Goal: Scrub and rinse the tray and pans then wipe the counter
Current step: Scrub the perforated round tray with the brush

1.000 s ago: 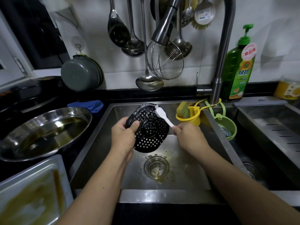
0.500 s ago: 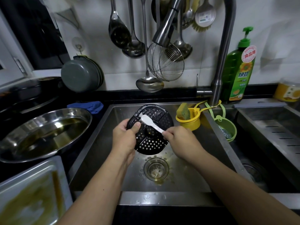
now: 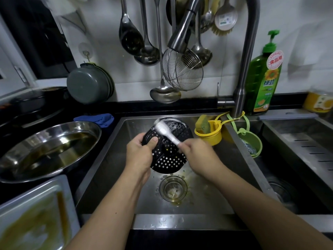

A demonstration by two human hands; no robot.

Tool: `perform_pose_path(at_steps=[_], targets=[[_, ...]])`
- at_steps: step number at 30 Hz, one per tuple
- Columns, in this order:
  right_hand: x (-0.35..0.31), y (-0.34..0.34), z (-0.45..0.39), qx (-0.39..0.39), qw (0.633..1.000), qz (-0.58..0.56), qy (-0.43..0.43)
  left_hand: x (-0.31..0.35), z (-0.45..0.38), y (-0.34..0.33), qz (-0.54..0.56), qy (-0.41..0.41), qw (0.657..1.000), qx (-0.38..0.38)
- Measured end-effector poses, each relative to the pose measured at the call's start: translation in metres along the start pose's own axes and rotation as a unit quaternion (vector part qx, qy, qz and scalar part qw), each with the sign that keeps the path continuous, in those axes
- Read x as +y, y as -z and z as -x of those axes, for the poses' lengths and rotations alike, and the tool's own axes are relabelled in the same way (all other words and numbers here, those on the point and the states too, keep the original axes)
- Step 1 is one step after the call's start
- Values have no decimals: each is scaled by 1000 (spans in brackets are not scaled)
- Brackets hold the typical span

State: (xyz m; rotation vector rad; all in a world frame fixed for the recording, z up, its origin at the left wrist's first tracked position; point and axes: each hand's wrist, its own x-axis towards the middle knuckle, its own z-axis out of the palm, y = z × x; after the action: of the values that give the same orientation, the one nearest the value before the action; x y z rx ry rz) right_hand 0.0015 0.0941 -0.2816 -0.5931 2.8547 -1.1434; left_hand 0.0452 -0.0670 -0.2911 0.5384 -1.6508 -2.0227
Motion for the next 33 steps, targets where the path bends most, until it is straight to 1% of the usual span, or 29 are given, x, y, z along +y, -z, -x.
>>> perform_pose_path(at_steps=[1, 2, 5, 6, 8, 9, 12, 13, 15, 16, 17, 19, 20, 23, 24, 27, 28, 30, 31, 32, 33], targets=[[-2, -3, 2, -12, 1000, 6, 9, 0, 0, -1, 1, -2, 1000, 0], [-2, -3, 2, -3, 1000, 7, 2, 0, 1, -1, 0, -1, 1000, 0], [5, 5, -7, 58, 998, 2, -26, 0, -1, 0, -2, 3, 1000, 6], [7, 5, -7, 51, 998, 3, -20, 0, -1, 1, -4, 4, 1000, 6], [7, 1, -5, 12, 1000, 9, 5, 0, -2, 1, -4, 5, 1000, 7], [6, -1, -4, 9, 1000, 16, 10, 0, -2, 1, -2, 5, 1000, 6], [8, 4, -7, 52, 999, 1, -11, 0, -1, 0, 5, 9, 1000, 6], [8, 5, -8, 46, 999, -3, -12, 1, -1, 0, 11, 12, 1000, 8], [7, 0, -5, -5, 1000, 3, 2, 1, -2, 2, 27, 22, 999, 15], [6, -1, -4, -16, 1000, 11, 3, 2, -2, 2, 33, 27, 999, 17], [6, 0, -4, -6, 1000, 17, -4, 2, -2, 2, 37, 30, 999, 19], [10, 6, -7, 39, 999, 15, -19, 2, -3, 2, 45, 34, 998, 21], [12, 8, -8, 43, 999, 12, -20, 2, -2, 3, 47, 36, 998, 21], [15, 6, -8, -9, 1000, 23, -7, 3, -3, 4, 46, 37, 998, 26], [16, 8, -9, -5, 999, 30, -15, 3, -2, 5, 46, 35, 998, 26], [24, 21, -15, 45, 998, 13, -49, 4, -1, 5, 48, 32, 998, 25], [26, 23, -15, 36, 998, 9, -45, 5, -2, 5, 48, 31, 998, 25], [27, 20, -14, -20, 999, 15, -24, 5, -3, 7, 53, 32, 998, 27], [27, 20, -13, -30, 999, 18, -22, 5, -3, 7, 54, 32, 998, 26], [27, 24, -14, -17, 999, 18, -31, 5, -3, 6, 54, 33, 998, 23], [29, 29, -16, 14, 999, 12, -44, 4, -2, 6, 52, 33, 998, 18]])
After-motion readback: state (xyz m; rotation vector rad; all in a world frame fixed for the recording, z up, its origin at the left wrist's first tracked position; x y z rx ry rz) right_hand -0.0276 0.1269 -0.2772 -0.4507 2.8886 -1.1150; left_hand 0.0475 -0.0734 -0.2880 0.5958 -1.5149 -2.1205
